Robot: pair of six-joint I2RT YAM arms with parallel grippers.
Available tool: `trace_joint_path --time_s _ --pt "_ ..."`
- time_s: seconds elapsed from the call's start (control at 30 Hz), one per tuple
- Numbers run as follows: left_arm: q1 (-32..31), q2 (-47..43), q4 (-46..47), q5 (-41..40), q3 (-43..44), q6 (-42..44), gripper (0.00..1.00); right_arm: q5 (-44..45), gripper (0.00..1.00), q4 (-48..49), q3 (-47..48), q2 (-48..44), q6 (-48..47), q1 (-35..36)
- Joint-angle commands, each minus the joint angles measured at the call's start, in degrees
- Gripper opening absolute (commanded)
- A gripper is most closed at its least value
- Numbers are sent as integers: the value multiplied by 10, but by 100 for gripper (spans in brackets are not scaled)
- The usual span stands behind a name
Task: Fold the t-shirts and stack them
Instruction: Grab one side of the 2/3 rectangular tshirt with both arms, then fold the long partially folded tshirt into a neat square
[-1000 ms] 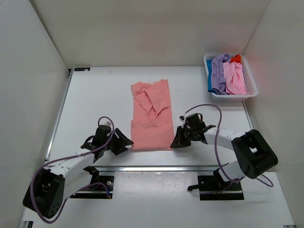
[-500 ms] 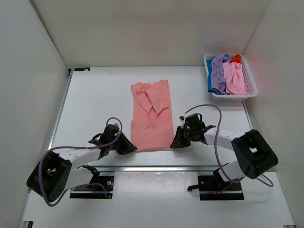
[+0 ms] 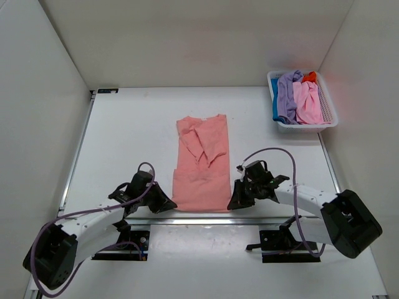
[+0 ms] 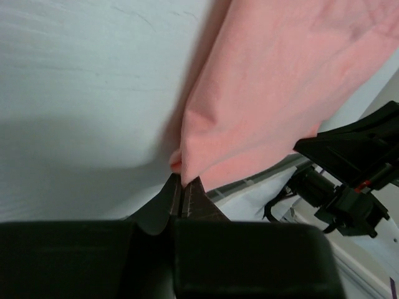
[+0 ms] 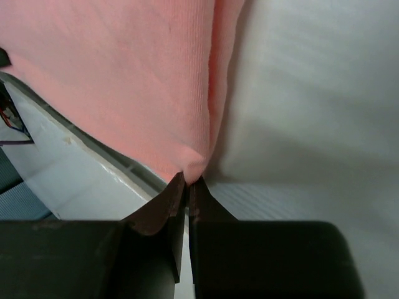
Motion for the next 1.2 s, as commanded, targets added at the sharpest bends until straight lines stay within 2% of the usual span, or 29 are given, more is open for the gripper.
trace_joint_path --time_s 0.0,0.13,0.23,0.37,0.47,0.57,0.67,0.8,0.83,0.87,0.9,0.93,0.97,1.0,1.03,1.07,1.17 --pt "13 -35 -61 7 -3 14 0 19 0 -96 -16 -38 1 2" --pt "23 -30 -77 12 29 32 0 2 1 -130 -8 -73 8 -22" --pt "42 8 -89 24 78 55 0 -16 0 -159 18 -81 -6 -49" --pt "75 66 -78 61 152 90 0 -34 0 -191 92 -49 -42 -87" --pt "111 133 -82 82 225 120 0 -58 1 -199 165 14 -74 -143" --pt "150 218 -79 105 306 152 0 -69 0 -204 263 97 -100 -181" --pt "191 347 -73 125 413 167 0 -58 0 -225 396 204 -127 -205" --pt "213 493 -88 129 625 171 0 -50 0 -255 617 349 -149 -227" --pt "219 545 -93 125 692 163 0 -46 0 -275 699 400 -154 -232" --pt "221 568 -96 127 727 163 0 -40 0 -286 740 454 -162 -236" --pt "224 614 -100 123 798 152 17 -17 7 -314 827 508 -167 -235" --pt "232 660 -99 127 856 147 30 -13 13 -338 913 536 -172 -241" --pt "235 699 -88 138 904 130 51 0 24 -356 957 584 -177 -240" --pt "238 715 -81 144 922 122 70 22 40 -384 1036 629 -180 -238" --pt "242 747 -77 156 959 109 74 26 46 -409 1108 649 -177 -241" --pt "243 780 -71 172 992 101 74 30 53 -422 1169 684 -183 -242" --pt "250 821 -94 177 1038 110 78 38 59 -474 1272 747 -184 -243"
